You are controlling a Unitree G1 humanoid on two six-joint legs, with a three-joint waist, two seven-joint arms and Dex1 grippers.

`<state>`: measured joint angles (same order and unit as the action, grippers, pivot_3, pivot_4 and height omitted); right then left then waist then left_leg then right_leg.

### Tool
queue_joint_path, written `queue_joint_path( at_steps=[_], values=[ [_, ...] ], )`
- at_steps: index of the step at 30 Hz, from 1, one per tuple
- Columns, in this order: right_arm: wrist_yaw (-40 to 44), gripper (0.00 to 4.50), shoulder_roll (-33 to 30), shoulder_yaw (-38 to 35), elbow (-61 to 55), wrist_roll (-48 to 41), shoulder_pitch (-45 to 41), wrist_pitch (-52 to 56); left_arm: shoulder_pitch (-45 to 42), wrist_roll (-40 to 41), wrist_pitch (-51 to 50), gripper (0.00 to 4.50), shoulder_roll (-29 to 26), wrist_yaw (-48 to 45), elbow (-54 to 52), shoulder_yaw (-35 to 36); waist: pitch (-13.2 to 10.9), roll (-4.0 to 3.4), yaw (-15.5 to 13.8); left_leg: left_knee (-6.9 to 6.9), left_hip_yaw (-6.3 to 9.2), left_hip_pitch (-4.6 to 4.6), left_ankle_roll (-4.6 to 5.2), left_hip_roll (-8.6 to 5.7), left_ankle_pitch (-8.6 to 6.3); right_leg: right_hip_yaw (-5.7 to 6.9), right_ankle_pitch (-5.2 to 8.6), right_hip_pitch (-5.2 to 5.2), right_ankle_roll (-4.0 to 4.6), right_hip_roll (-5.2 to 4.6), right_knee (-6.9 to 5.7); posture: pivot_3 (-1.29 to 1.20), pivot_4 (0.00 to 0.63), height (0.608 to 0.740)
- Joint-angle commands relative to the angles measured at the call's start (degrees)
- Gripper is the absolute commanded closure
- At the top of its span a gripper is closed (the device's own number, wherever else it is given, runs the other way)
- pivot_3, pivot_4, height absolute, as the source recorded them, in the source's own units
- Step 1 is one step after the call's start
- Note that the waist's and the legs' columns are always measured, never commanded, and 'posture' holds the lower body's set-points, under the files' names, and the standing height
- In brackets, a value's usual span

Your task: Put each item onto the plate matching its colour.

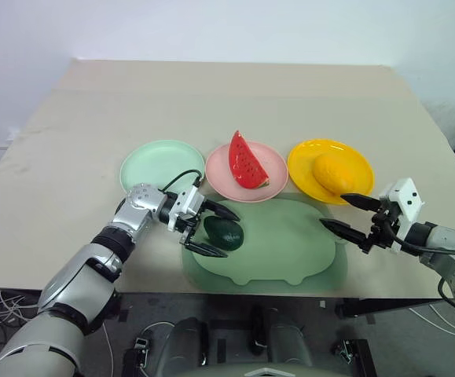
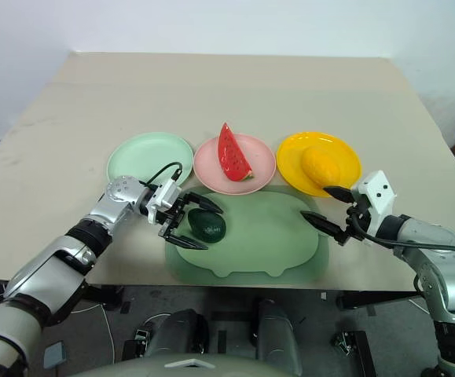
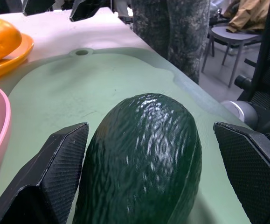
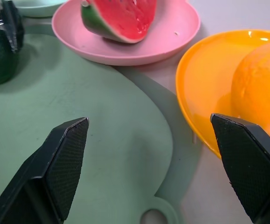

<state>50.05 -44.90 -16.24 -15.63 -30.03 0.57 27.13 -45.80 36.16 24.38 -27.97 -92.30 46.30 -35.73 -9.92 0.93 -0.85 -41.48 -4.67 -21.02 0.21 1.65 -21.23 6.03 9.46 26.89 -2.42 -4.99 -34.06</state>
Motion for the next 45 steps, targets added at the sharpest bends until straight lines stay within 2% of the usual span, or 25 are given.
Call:
queue_joint_path(
  at_steps=[1,4,8,13,20,23,24,26,27,36,43,45],
  values=[
    [1.9,0.08,0.0,-1.4,-1.8,0.6,0.7,-4.8,0.0,-0.3,0.5,0.00,0.1,-0.2,-0.3,1.6,0.0,0.00,0.0,0.00,0.01,0.03,0.00,0.00,0.00,0.00,0.00,-0.03,0.00,0.00,0.00,0.00,0.150,0.733],
    [4.1,0.08,0.3,-1.7,-1.9,0.8,1.7,-9.1,0.0,-0.5,0.1,0.00,0.0,-0.2,-0.4,2.0,0.0,0.00,0.0,0.01,0.03,0.18,0.03,0.00,-0.02,0.00,0.00,-0.17,0.00,0.00,0.03,0.00,0.150,0.733],
    [11.0,0.08,0.2,-2.5,-1.4,0.0,5.1,-17.3,0.0,-0.6,-0.1,0.00,-0.4,-0.2,-0.6,2.3,0.0,0.01,-0.1,0.12,0.04,0.60,0.06,0.01,-0.04,0.00,0.03,-0.51,-0.02,0.00,0.11,0.00,0.150,0.733],
    [16.1,0.08,-0.7,-2.9,-1.2,-2.1,6.8,-19.6,0.3,-0.7,-0.3,0.00,-0.7,-0.2,-1.0,2.3,0.0,0.01,0.0,0.12,0.03,0.63,0.06,0.02,-0.04,-0.02,0.03,-0.52,-0.01,0.00,0.08,0.00,0.150,0.733],
    [18.5,0.08,-1.4,-2.4,-0.7,-2.2,6.4,-19.9,0.7,-1.2,-0.6,0.00,-1.1,-0.2,-1.1,1.9,0.0,0.01,-0.1,0.11,0.03,0.63,0.06,0.02,-0.04,-0.01,0.02,-0.52,-0.01,-0.01,0.07,0.00,0.150,0.733],
    [18.2,0.00,-1.4,-2.1,-0.6,-2.2,5.2,-19.5,0.8,-1.4,-0.6,0.55,-1.0,-0.2,-1.0,2.2,0.0,0.01,0.0,0.11,0.02,0.63,0.06,0.01,-0.04,-0.01,0.03,-0.52,-0.01,-0.01,0.07,0.00,0.150,0.733],
    [18.1,0.00,-1.3,-2.0,-0.6,-2.2,4.9,-19.4,1.0,-0.8,-0.8,0.87,-0.8,-0.2,-1.5,2.7,0.0,0.01,0.0,0.11,0.02,0.63,0.06,0.01,-0.04,-0.01,0.02,-0.51,-0.01,-0.01,0.07,0.00,0.150,0.733],
    [18.1,0.00,-1.2,-1.9,-0.5,-2.1,4.8,-19.3,1.6,0.2,-2.0,1.43,-0.1,-0.2,-3.0,4.3,0.0,0.01,-0.1,0.12,0.03,0.64,0.06,0.02,-0.04,-0.01,0.03,-0.51,-0.01,-0.01,0.07,0.00,0.150,0.733],
    [18.0,0.00,-1.1,-1.7,-0.6,-2.0,4.8,-19.2,1.8,0.3,-2.6,1.46,0.1,-0.2,-3.7,4.8,0.0,0.01,-0.1,0.12,0.03,0.64,0.06,0.02,-0.04,-0.01,0.03,-0.51,-0.01,-0.01,0.07,0.00,0.150,0.733],
    [17.3,0.00,-0.6,-1.1,-1.0,-2.2,4.4,-18.6,4.3,0.8,-7.5,1.46,-2.0,-0.2,-9.6,10.9,0.0,0.01,0.0,0.11,0.02,0.63,0.06,0.02,-0.04,-0.01,0.03,-0.51,-0.01,-0.02,0.06,0.00,0.150,0.733],
    [16.3,0.00,-0.1,-0.7,-1.1,-2.2,4.3,-18.0,4.9,0.3,-13.8,1.46,-6.4,-0.2,-10.4,21.4,0.0,0.00,0.0,0.12,0.02,0.64,0.05,0.05,-0.03,-0.01,0.03,-0.50,-0.01,0.00,0.05,0.00,0.150,0.733],
    [16.2,0.00,0.0,-0.8,-1.5,-2.6,4.3,-17.8,3.8,-1.6,-13.2,1.46,-8.1,0.6,-6.3,25.2,0.0,0.00,0.0,0.12,0.01,0.64,0.05,0.05,-0.03,-0.01,0.03,-0.50,-0.01,0.00,0.05,0.00,0.150,0.733]
  ],
)
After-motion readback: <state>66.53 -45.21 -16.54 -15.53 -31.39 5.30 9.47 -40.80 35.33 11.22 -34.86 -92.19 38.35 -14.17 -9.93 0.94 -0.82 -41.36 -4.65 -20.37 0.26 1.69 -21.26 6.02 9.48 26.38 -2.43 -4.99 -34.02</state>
